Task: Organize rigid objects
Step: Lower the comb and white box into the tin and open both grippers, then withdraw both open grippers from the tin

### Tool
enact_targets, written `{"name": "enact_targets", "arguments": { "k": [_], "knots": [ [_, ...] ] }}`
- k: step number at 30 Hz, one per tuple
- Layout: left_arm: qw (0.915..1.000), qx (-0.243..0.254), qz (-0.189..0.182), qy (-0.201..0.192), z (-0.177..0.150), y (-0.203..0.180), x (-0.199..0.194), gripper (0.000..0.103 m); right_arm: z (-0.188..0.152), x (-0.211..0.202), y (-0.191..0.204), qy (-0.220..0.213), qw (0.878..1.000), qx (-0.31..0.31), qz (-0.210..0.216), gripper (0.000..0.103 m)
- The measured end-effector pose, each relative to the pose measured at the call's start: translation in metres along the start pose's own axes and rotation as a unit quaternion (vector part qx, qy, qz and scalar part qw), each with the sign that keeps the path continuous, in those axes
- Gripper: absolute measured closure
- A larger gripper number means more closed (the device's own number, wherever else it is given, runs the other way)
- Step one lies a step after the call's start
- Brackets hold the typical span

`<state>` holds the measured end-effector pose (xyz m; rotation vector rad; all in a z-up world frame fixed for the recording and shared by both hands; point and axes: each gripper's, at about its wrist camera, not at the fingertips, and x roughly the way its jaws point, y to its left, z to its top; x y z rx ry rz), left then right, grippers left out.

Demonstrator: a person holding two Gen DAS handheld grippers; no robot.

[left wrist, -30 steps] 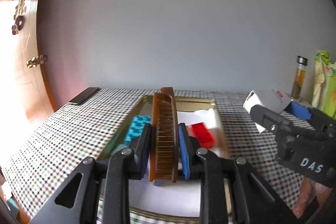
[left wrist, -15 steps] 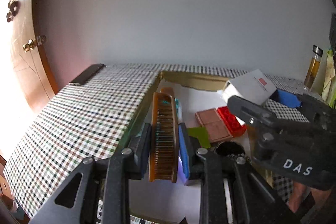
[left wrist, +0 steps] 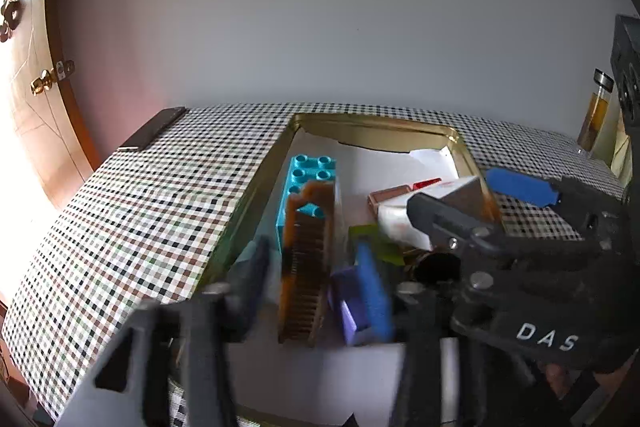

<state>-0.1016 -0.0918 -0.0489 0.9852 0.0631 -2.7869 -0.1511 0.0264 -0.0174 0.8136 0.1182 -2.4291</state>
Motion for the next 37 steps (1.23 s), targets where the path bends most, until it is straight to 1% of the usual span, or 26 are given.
{"name": "enact_targets", "arguments": {
  "k": [1,3,5,7,8,12,15,22,29,33,37],
  "knots": [
    [1.0,0.002,0.004,-0.004,0.0,-0.001,-0.003,0.031,-0.001,-0.002,0.0,-0.002,1.0,0.003,0.001,0.019],
    [0.9999,0.002,0.002,-0.012,-0.001,-0.002,-0.01,0.021,-0.002,-0.007,-0.002,-0.009,1.0,0.01,0.0,0.015],
    [0.9998,0.002,0.0,-0.019,-0.001,-0.002,-0.018,0.016,-0.002,-0.014,-0.003,-0.018,1.0,0.013,-0.001,0.014],
    [0.9996,0.004,0.001,-0.028,-0.001,-0.001,-0.024,0.006,-0.003,-0.022,-0.004,-0.027,0.999,0.019,0.001,0.014],
    [0.9995,0.004,0.003,-0.032,-0.001,-0.002,-0.028,0.005,-0.001,-0.026,-0.005,-0.031,0.999,0.021,0.005,0.014],
    [0.999,0.006,0.004,-0.043,0.001,0.001,-0.04,0.001,-0.001,-0.043,-0.005,-0.048,0.998,0.03,0.013,0.014],
    [0.9987,0.0,0.02,-0.048,0.002,0.006,-0.046,0.001,-0.002,-0.055,-0.005,-0.058,0.998,0.033,0.016,0.014],
    [0.9984,-0.016,0.027,-0.048,0.006,0.021,-0.054,0.001,-0.004,-0.072,-0.001,-0.071,0.997,0.035,0.023,0.013],
    [0.9985,-0.028,0.031,-0.037,0.004,0.03,-0.051,0.001,-0.007,-0.072,0.0,-0.068,0.997,0.037,0.029,0.013],
    [0.9979,-0.029,0.042,-0.039,0.002,0.032,-0.047,0.001,-0.008,-0.072,-0.001,-0.068,0.997,0.037,0.03,0.013],
    [0.9977,-0.028,0.044,-0.044,0.001,0.032,-0.049,0.001,-0.01,-0.071,-0.002,-0.065,0.997,0.039,0.029,0.013]
  ]
}}
